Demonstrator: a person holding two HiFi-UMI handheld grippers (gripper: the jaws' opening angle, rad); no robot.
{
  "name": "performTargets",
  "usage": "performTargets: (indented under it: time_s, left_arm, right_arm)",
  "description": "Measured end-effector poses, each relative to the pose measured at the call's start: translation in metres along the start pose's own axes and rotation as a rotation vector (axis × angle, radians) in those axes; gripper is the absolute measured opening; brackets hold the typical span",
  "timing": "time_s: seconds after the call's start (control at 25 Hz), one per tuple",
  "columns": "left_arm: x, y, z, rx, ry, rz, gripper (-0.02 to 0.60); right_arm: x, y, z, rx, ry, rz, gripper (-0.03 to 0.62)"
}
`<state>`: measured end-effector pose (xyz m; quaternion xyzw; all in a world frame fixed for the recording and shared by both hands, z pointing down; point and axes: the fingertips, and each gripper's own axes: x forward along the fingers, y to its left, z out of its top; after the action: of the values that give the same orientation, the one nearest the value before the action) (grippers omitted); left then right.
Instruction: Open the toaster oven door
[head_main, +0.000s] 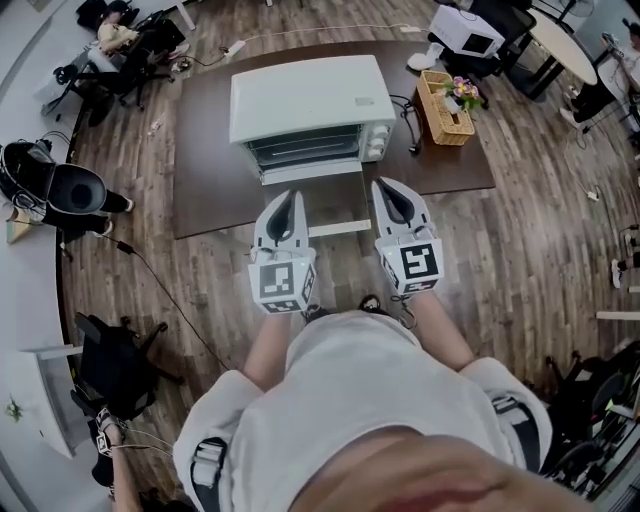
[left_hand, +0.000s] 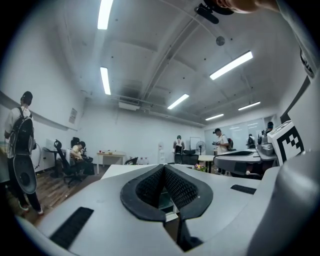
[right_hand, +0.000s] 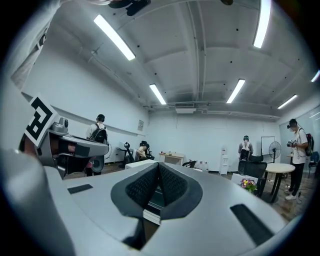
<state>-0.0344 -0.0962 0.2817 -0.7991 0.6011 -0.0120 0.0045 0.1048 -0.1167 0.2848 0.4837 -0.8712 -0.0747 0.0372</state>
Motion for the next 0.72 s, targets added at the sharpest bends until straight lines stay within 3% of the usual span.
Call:
performTargets:
  time_s: [0.72]
  left_arm:
    - [0.002,-0.01,-0.013,0.003,0.025,-0.022,0.018]
  right_arm:
    - [-0.006,-0.002,-0.006,0.037,-0.006,-0.009,-0.002]
